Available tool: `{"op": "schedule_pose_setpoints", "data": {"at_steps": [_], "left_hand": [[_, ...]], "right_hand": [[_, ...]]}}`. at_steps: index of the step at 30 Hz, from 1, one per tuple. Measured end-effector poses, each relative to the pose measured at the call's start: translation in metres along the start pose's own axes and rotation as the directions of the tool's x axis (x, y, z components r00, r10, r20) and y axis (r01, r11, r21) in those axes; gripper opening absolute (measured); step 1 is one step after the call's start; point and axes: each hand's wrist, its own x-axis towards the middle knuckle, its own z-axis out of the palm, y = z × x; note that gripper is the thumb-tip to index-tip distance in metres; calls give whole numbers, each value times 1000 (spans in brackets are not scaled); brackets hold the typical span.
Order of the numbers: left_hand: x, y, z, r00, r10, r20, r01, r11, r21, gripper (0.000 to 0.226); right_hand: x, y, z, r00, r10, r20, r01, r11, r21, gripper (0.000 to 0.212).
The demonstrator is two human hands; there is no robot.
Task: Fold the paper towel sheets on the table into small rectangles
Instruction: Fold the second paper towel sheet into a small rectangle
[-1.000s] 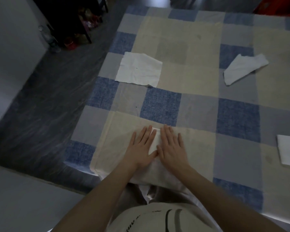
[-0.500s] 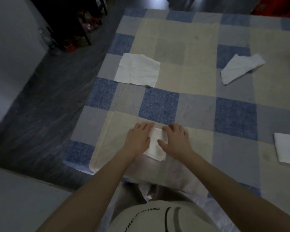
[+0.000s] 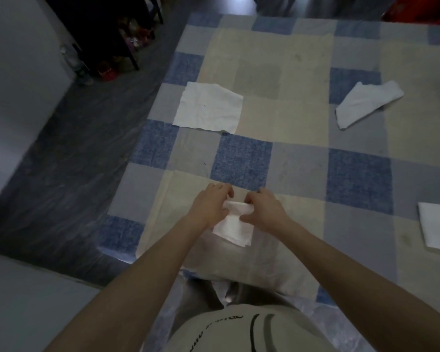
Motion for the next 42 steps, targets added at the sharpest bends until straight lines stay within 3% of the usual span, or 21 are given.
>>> {"op": "schedule_pose_setpoints", "data": {"at_steps": [3,9,14,20,24,30,34,37,42], "left_hand": [[-1,-5,2,1000,-21,2,22,997,-75,20],[-8,-8,-5,998,-68,3,66,940,-336,11],[-15,-9,-7,997,-77,6,72,903,-424,16],[-22,-15,0,999,-32,-9,27,939,-342,19],[-25,-25,9,997,71,-42,-80,959,-272,21],[-29,-34,15,990,118,-81,-134,963,-235,23],[-40,-34,15,971,147,-187,-174,975,-136,24],[-51,-21,21,924,256,-284,-264,964,13,24],[-66,-6,60,886,440,-148,-397,883,250,49]], "right_hand": [[-2,4,0,999,-48,2,47,994,98,21],[-9,8,-5,999,-11,-33,23,918,396,18],[-16,12,-4,996,-92,-16,92,934,344,18],[-22,15,11,972,-212,-100,227,956,186,15],[-28,24,23,930,-324,-172,342,936,86,18],[-33,32,25,856,-460,-236,465,884,-37,19],[-33,34,26,842,-483,-239,488,872,-42,15],[-33,33,26,848,-471,-244,478,878,-32,16],[-34,32,28,842,-476,-254,483,875,-38,18]]}}
